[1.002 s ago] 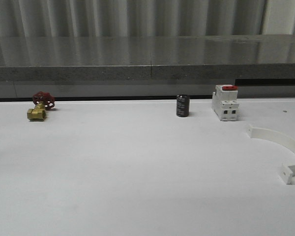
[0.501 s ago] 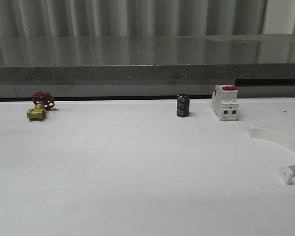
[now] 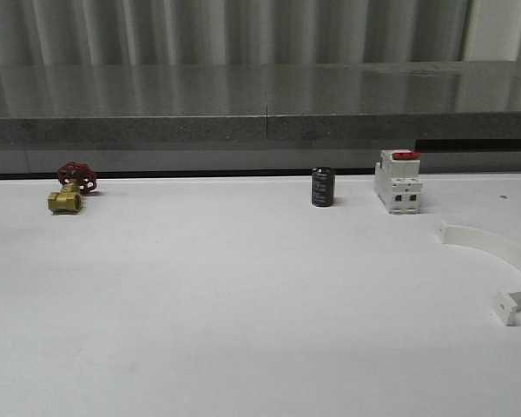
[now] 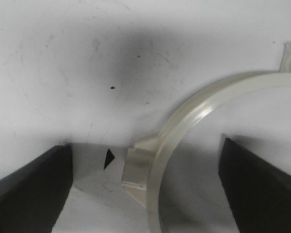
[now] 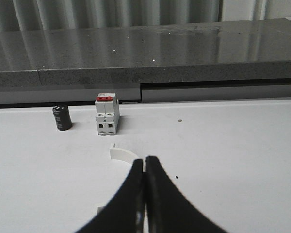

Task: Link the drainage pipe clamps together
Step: 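Lower the left gripper onto the white clamp half and grasp it, then lift the clamp half with the left gripper, set it down centrally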

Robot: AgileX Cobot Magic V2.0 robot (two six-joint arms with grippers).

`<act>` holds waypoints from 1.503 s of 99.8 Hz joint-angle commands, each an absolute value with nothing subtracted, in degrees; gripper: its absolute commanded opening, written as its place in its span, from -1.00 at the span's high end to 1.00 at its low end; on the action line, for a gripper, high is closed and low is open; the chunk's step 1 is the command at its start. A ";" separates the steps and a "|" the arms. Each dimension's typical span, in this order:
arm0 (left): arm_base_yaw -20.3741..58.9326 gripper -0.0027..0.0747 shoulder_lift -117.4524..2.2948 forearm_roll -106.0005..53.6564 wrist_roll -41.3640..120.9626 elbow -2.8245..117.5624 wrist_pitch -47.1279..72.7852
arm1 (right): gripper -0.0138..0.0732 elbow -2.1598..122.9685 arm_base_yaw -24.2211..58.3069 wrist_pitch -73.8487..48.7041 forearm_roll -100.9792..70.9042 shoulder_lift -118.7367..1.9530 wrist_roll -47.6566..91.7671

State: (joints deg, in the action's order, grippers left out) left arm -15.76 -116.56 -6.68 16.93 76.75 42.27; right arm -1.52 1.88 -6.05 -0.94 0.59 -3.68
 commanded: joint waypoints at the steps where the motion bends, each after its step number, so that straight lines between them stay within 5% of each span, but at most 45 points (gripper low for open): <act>1: -15.90 -0.44 -114.33 -7.69 16.94 78.16 40.90 | 0.84 -0.60 1.50 -1.43 -0.43 1.67 -3.33; 25: -15.90 0.61 -114.20 -8.68 16.94 78.16 41.55 | 0.84 -0.60 1.50 -1.43 -0.43 1.67 -3.33; 37: -15.90 0.88 -113.06 -12.52 16.94 78.16 43.39 | 0.84 -0.60 1.50 -1.43 -0.43 1.67 -3.33; 60: -13.20 0.91 -107.09 -18.21 16.94 77.94 45.91 | 0.84 -0.60 1.50 -1.43 -0.43 1.67 -3.33; 92: 0.99 0.91 -97.65 -18.21 7.67 76.74 48.70 | 0.84 -0.60 1.50 -1.43 -0.43 1.67 -3.33; 123: 20.28 0.91 -99.19 -8.31 -6.35 76.38 43.01 | 0.84 -0.60 1.50 -1.43 -0.43 1.67 -3.33; 150: 26.88 0.91 -104.43 -5.06 -13.03 78.99 42.30 | 0.84 -0.60 1.50 -1.43 -0.43 1.67 -3.33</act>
